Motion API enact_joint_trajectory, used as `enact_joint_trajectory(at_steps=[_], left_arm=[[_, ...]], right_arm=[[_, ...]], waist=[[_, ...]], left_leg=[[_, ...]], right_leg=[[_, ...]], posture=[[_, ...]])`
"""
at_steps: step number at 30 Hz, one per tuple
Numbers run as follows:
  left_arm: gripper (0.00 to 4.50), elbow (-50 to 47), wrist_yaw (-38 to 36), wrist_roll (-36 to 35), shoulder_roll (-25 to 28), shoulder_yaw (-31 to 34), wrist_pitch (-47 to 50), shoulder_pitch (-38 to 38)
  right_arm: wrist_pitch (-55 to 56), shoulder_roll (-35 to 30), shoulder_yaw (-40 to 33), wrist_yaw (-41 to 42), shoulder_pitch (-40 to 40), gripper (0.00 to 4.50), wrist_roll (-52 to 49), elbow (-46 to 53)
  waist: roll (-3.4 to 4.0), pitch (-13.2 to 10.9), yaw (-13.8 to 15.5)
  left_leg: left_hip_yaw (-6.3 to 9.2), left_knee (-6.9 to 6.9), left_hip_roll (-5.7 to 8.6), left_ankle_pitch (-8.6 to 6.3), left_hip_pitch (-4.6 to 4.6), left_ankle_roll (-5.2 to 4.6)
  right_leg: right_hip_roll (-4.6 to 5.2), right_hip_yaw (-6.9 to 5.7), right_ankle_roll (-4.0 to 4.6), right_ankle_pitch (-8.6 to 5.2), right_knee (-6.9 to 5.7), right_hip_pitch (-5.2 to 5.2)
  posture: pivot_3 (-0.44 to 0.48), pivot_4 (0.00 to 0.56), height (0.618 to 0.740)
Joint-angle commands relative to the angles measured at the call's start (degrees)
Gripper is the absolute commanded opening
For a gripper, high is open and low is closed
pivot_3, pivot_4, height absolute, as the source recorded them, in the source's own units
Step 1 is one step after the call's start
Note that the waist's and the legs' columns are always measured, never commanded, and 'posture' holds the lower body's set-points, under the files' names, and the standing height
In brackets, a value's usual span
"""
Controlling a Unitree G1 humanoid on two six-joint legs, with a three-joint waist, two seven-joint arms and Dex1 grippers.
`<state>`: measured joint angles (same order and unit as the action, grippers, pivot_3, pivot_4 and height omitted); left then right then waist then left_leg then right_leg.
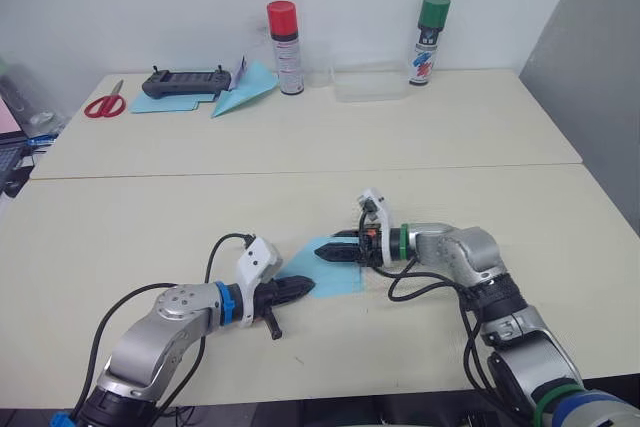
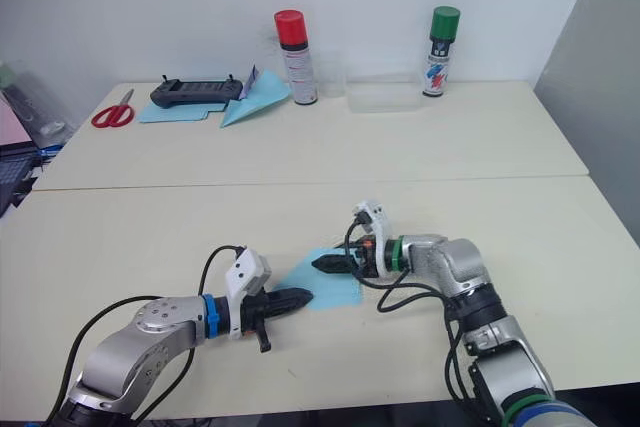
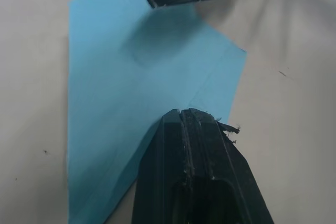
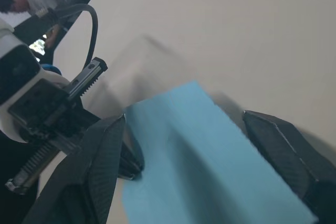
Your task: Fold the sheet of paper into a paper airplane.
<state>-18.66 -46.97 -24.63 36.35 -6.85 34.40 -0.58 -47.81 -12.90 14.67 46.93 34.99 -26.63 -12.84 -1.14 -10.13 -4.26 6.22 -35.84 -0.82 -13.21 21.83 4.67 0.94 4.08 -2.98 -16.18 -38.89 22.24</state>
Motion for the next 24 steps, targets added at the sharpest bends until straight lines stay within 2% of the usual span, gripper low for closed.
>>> enact_joint_trajectory(at_steps=[1,7,8,13,24], left_arm=[[0.0,1.2,0.0,1.8,1.3,-1.2,1.0,1.6],[0.0,1.4,-0.4,1.7,1.9,-0.8,1.0,1.8],[0.0,1.9,-0.5,1.7,2.2,-0.5,1.0,1.5],[0.0,3.1,-0.7,1.3,3.2,1.2,1.8,0.8],[0.0,3.7,-0.8,0.9,4.0,1.8,1.9,0.7]], right_arm=[[4.9,-0.5,-0.1,3.1,-0.3,2.5,1.0,2.4],[10.4,-2.4,2.0,6.0,-1.8,0.26,3.7,6.0],[12.1,-3.2,2.8,7.1,-2.3,0.07,4.4,7.6],[20.5,-6.1,6.2,10.5,-4.3,0.07,8.6,12.4],[22.1,-9.2,8.5,14.3,-6.2,0.07,10.4,16.0]], waist=[[0.01,0.0,0.0],[0.04,-0.1,0.0],[0.04,-0.1,0.0],[0.05,-0.1,-0.1],[0.04,-0.1,-0.4]], left_leg=[[0.0,0.02,0.0,0.0,0.04,0.0],[0.02,0.14,0.0,0.0,0.05,0.0],[0.02,0.15,0.0,-0.01,0.05,0.0],[0.01,0.23,0.0,-0.01,0.04,0.01],[0.01,0.36,-0.02,0.0,-0.01,0.01]], right_leg=[[0.01,0.0,-0.01,0.0,0.02,0.02],[0.01,-0.02,-0.01,-0.03,0.06,0.05],[0.02,-0.02,0.0,-0.03,0.07,0.06],[0.02,-0.02,0.01,-0.04,0.13,0.06],[0.02,-0.03,0.07,-0.08,0.17,0.06]], posture=[[0.0,0.15,0.74],[0.0,0.15,0.74],[0.0,0.15,0.74],[0.0,0.15,0.74],[0.0,0.15,0.74]])
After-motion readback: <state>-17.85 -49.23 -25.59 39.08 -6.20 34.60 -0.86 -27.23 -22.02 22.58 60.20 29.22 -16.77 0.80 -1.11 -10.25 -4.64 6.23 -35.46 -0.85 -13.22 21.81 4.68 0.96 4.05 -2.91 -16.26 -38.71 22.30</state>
